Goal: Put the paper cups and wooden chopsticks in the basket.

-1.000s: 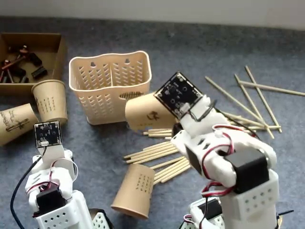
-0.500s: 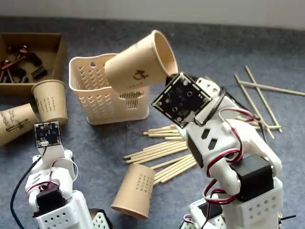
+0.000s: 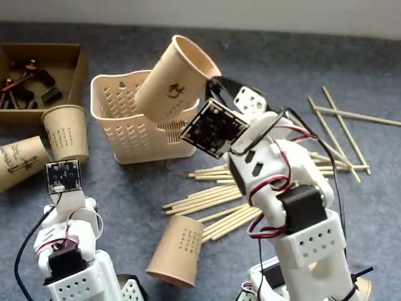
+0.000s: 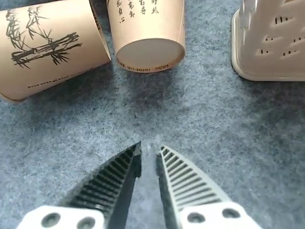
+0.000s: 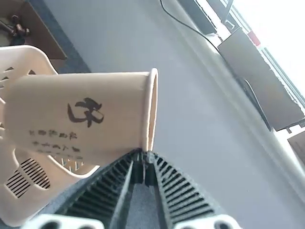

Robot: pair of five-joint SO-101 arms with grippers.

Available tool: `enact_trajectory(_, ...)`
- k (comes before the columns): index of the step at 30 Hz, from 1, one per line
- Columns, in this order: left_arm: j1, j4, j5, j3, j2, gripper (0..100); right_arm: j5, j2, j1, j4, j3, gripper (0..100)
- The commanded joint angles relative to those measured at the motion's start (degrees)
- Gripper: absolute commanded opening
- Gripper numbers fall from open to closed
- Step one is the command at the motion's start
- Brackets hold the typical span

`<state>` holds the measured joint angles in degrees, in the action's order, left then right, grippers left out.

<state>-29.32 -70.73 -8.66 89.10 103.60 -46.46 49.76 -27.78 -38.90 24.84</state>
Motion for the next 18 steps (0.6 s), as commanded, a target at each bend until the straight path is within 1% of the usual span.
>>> enact_trajectory(1, -0.4, 1.3, -0.3, -0.4, 0.1, 7, -0.8, 0.5, 0.0, 6.4, 1.9, 0.5)
enact_trajectory(12, -0.4, 1.3, -0.3, -0.3, 0.1, 7, -0.8, 0.5, 0.0, 22.0, 13.3, 0.5)
enact_trajectory(18, -0.4, 1.3, -0.3, -0.3, 0.1, 7, -0.4, 2.2, 0.2, 22.6, 16.6, 0.5)
